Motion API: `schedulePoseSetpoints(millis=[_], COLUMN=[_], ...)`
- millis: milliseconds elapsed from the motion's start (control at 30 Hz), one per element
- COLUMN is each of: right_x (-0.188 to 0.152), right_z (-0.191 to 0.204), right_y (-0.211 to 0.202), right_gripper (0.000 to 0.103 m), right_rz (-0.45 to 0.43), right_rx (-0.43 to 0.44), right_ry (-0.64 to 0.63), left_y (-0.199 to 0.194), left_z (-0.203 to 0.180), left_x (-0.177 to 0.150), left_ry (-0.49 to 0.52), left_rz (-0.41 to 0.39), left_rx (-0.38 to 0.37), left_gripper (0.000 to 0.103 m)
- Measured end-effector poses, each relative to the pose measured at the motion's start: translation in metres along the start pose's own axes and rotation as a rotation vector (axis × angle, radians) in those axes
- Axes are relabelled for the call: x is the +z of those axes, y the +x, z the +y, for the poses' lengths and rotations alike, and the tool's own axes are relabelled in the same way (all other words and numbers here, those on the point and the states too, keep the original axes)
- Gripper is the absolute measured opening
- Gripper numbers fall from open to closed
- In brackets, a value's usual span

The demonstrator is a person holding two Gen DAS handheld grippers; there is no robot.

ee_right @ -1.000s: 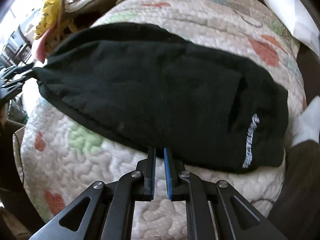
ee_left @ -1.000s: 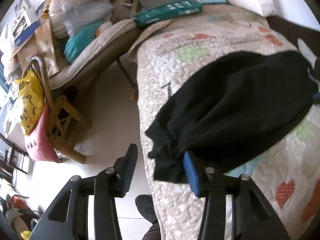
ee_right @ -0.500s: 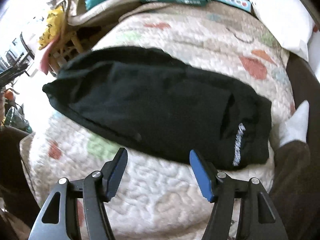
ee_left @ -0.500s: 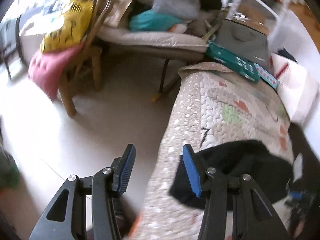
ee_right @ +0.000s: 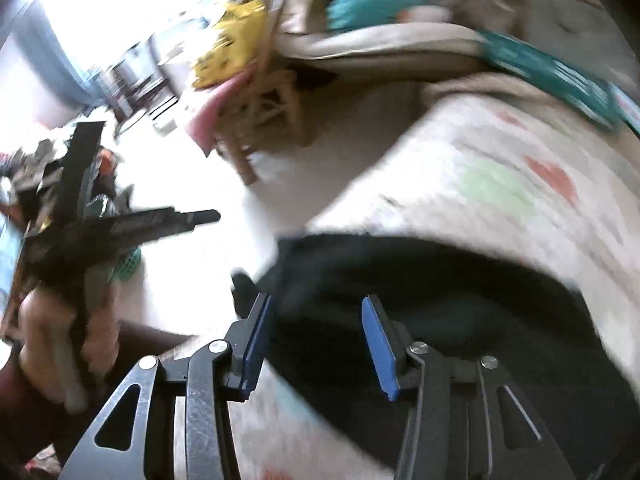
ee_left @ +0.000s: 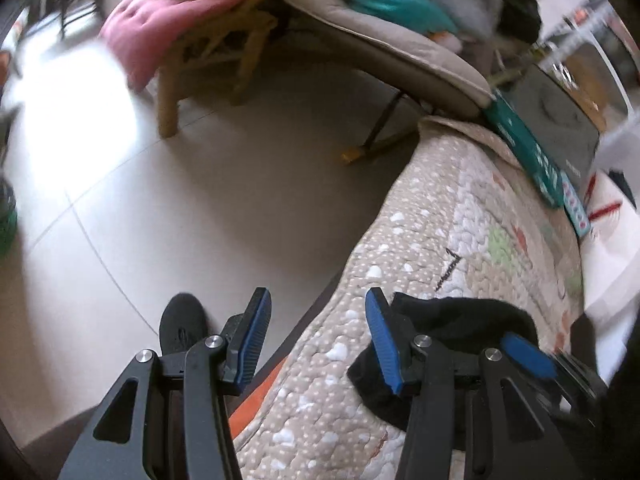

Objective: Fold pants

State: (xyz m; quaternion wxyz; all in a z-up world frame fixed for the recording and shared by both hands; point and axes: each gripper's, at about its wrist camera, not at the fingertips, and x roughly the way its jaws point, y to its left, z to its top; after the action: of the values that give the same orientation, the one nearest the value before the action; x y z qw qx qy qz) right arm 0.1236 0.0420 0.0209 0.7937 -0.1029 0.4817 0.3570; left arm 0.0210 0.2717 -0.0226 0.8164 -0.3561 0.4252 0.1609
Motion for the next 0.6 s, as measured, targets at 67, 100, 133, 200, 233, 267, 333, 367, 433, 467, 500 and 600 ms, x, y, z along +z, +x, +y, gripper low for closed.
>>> schedulePoseSetpoints(millis=[67,100,133,200,233,267,333,367,433,467,500,600], right_x=[0.021,0.027,0.032,0.034,0.034,0.034,0.047,0.053,0.063,0.067,0.069,0.069], right_z=[0.012,0.018,0.025,0.032,0.033,0.032,0.021,0.014,-0.002,-0.010,-0.014,-0.027], right_y=[0.033,0.048,0.064,0.095,0.111,0.119,0.122,0.120,0.115,0.114,0.113,0.111], right_gripper=[0.050,0.050,0.050,0.043,0.024,0.023,0.018,0.016,0.016,0.016,0.016,0.016], right_rz=[0.038,0.060,0.089,0.165,0.215,0.230,0.226,0.217,0.194,0.186,0.181,0.168], right_rx=[-0.009,-0.018,-0.032,-0.080,-0.116,-0.136,-0.087,-0.065,-0.027,-0.004,0.009,0.052], right_ry=[-0.073,-0.115,-0.165,-0.245,-0.275,-0.281,-0.207,-0.164,-0.083,-0.039,-0.013,0.053], left_y=[-0.004,-0.005,-0.005,-0.003,-0.001,0.000,0.005,0.009,0.015,0.020,0.025,0.041], left_z=[0.009,0.013,0.016,0.018,0.019,0.018,0.013,0.008,-0.002,-0.009,-0.013,-0.027], left_x=[0.002,0.002,0.001,-0.002,-0.005,-0.007,-0.011,-0.013,-0.018,-0.021,-0.023,-0.028], left_ry=[-0.041,-0.059,-0.071,-0.091,-0.098,-0.101,-0.097,-0.085,-0.060,-0.045,-0.032,-0.006], left_rz=[-0.006,-0.005,-0.001,0.015,0.026,0.036,0.057,0.071,0.091,0.103,0.123,0.155], left_rx=[-0.004,-0.001,-0.005,-0.025,-0.036,-0.045,-0.070,-0.088,-0.113,-0.128,-0.130,-0.155], left_gripper=[0.048,0.048,0.048,0.048,0.048,0.048,0.048,0.048,0.048,0.048,0.048,0.048])
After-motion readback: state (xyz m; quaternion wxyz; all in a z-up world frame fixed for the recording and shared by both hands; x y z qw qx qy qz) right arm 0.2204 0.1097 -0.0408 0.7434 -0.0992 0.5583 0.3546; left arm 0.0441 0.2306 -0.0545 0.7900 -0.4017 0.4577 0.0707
